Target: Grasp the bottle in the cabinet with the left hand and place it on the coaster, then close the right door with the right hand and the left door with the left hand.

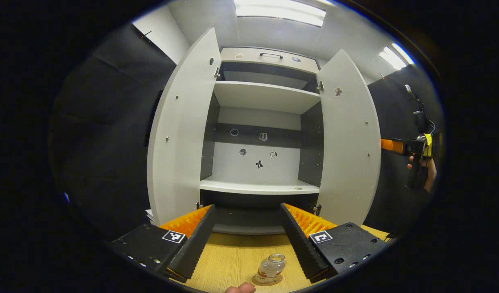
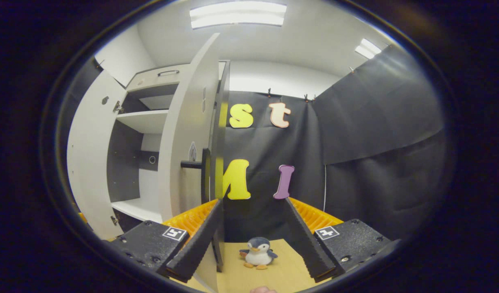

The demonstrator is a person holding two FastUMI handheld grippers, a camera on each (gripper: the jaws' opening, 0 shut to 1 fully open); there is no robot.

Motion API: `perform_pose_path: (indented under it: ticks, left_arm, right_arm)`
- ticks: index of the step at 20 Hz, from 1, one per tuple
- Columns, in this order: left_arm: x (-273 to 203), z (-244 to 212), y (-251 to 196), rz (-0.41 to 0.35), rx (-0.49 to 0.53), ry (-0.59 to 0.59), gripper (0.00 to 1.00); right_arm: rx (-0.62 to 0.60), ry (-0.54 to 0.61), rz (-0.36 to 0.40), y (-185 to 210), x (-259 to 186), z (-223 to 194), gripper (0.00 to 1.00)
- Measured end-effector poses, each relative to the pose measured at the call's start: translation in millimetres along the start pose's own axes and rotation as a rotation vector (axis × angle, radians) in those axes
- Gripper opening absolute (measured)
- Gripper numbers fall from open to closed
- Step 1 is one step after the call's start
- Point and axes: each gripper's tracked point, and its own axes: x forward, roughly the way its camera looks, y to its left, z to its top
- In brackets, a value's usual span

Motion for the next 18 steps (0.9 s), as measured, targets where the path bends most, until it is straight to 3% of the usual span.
perform_pose_path:
  ticks: [4, 5, 8, 11, 12, 13, 18]
  left_arm:
    - [4.8, -0.4, 2.6, 0.002, -0.004, -0.002, 0.95]
    - [5.7, -0.6, 2.5, 0.003, 0.001, -0.004, 0.90]
    - [9.3, -0.1, -0.1, -0.007, 0.001, -0.010, 0.95]
    - [10.9, -0.8, -3.9, -0.022, -0.004, -0.010, 0.95]
    - [11.9, -1.2, -4.1, -0.024, -0.003, -0.009, 0.90]
    - [11.3, -2.2, -4.0, -0.022, -0.003, -0.008, 0.95]
    - [9.7, -0.6, 2.8, 0.003, -0.001, -0.016, 0.95]
  right_arm:
    - [-0.070, -0.022, -0.020, 2.8, -1.4, 5.1, 0.96]
    - [-0.088, -0.023, -0.023, 3.7, -1.7, 5.2, 0.96]
    - [-0.111, -0.021, -0.031, 4.6, -3.3, 7.0, 0.96]
    - [-0.053, -0.011, -0.021, 10.6, -4.5, 4.8, 0.96]
    - [-0.035, -0.008, -0.015, 13.3, -5.1, 4.0, 0.96]
    - [-0.022, -0.009, -0.011, 16.2, -5.8, 3.1, 0.93]
    - [-0.014, -0.029, 0.048, 45.8, -11.9, 4.6, 0.96]
